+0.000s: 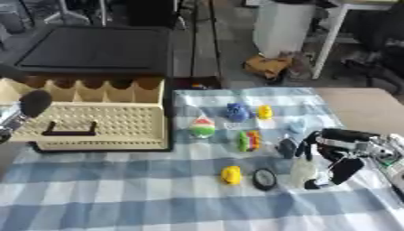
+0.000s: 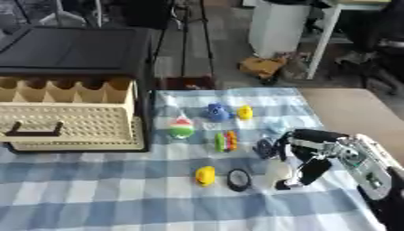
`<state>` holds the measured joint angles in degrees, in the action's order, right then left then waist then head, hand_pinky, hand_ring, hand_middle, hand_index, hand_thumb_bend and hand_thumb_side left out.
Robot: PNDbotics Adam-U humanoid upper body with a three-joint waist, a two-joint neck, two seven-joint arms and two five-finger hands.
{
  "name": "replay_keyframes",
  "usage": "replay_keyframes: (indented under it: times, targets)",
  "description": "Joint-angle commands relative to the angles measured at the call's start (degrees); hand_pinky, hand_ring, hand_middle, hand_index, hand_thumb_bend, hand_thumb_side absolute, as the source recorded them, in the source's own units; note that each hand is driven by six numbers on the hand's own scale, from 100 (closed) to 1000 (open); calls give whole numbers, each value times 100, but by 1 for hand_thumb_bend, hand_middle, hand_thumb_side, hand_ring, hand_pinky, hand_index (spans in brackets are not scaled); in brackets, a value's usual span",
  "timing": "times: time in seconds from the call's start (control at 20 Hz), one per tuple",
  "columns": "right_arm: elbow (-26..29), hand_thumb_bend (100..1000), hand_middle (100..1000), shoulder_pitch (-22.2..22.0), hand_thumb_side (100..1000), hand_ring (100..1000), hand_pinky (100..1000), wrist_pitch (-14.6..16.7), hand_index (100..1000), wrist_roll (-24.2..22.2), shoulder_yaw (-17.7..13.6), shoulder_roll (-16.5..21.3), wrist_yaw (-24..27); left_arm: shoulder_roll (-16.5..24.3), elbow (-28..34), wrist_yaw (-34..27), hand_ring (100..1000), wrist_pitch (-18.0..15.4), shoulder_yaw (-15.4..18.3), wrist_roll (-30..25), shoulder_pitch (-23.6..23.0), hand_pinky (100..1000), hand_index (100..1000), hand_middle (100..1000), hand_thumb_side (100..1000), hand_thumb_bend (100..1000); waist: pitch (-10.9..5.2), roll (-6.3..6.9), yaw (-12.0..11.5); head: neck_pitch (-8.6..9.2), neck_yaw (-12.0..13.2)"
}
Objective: Pick up objects from table and place into drawer.
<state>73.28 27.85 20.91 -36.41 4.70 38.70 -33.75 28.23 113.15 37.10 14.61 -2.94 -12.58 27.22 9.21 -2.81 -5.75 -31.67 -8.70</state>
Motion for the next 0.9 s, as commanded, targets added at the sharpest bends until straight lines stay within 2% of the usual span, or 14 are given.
replay_keyframes:
  times: [0.05, 0.45, 0.9]
  targets:
    - [100, 634, 577, 115, 420, 269, 148, -9, 786, 35, -87, 274, -85, 73, 88, -8, 100, -25, 71, -9, 46, 100, 673, 100, 1000, 792, -88, 11, 3, -54, -7]
    - [-56, 633, 654, 102, 416, 294, 160, 49, 794, -51, -39, 265, -183, 74, 94, -10, 100, -27, 77, -18, 46, 100, 673, 100, 1000, 791, -77, 25, -25, -59, -12]
    - [-328, 632, 665, 133, 406, 295, 161, 144, 793, -51, 5, 222, -454, 58, 98, -26, 100, -39, 77, -16, 43, 100, 673, 100, 1000, 788, -59, 40, -34, -61, -24]
